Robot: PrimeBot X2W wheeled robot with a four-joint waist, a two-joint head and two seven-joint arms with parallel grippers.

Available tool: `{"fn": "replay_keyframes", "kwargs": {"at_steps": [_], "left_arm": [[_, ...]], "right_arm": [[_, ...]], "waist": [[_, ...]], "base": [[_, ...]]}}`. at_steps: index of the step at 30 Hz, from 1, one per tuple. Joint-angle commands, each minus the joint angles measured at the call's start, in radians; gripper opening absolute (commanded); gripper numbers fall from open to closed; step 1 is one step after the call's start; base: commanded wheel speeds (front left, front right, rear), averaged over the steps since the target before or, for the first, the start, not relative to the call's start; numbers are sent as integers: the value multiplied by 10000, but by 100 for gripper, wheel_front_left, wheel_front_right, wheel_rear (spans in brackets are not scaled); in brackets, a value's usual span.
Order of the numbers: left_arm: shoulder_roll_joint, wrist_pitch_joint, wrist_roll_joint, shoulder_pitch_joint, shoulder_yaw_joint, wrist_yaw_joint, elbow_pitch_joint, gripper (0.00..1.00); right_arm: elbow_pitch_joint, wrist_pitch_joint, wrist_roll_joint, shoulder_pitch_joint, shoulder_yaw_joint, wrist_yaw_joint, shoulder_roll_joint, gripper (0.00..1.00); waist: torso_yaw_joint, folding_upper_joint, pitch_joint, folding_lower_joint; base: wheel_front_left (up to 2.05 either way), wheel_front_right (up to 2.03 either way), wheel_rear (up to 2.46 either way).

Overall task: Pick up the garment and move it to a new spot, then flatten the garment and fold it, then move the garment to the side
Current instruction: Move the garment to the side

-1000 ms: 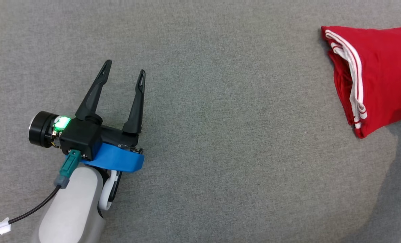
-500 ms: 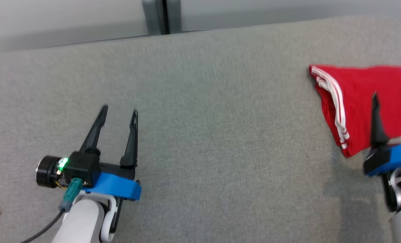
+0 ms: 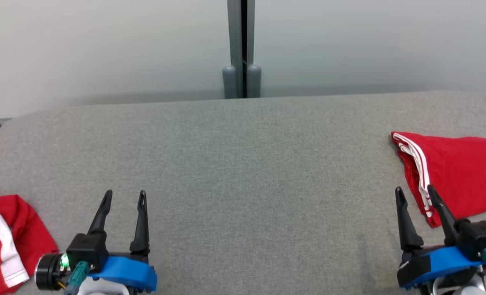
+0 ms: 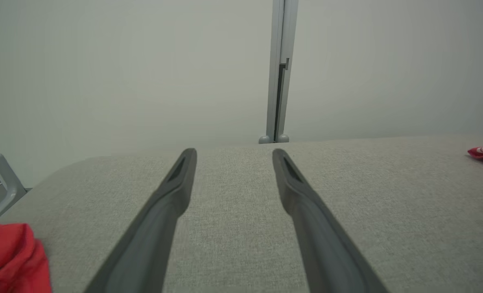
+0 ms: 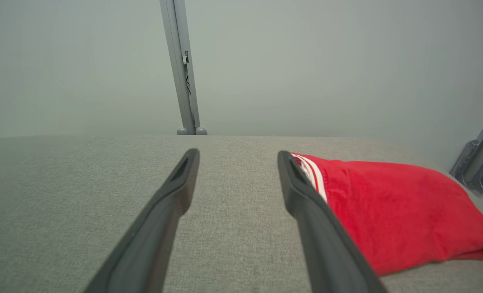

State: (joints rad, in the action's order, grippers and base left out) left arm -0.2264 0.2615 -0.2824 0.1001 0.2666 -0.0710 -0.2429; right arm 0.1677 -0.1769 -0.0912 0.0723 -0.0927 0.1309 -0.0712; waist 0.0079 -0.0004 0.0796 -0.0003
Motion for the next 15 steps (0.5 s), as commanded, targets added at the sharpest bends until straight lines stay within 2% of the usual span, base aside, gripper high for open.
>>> {"fn": "replay_keyframes", "kwargs": {"at_steps": [1, 15], "left_arm": [[-38, 33, -72, -216, -71, -82, -76, 100], [-147, -211, -292, -1230, 82, -166, -224, 100]], "right_arm": [[-236, 196, -84, -419, 36, -3, 61, 100], [-1488, 1012, -215, -2054, 55, -3, 208, 100]], "waist": [[106, 4, -227, 3], [210, 4, -1042, 3]], "base": [[0, 0, 0], [0, 0, 0]]}}
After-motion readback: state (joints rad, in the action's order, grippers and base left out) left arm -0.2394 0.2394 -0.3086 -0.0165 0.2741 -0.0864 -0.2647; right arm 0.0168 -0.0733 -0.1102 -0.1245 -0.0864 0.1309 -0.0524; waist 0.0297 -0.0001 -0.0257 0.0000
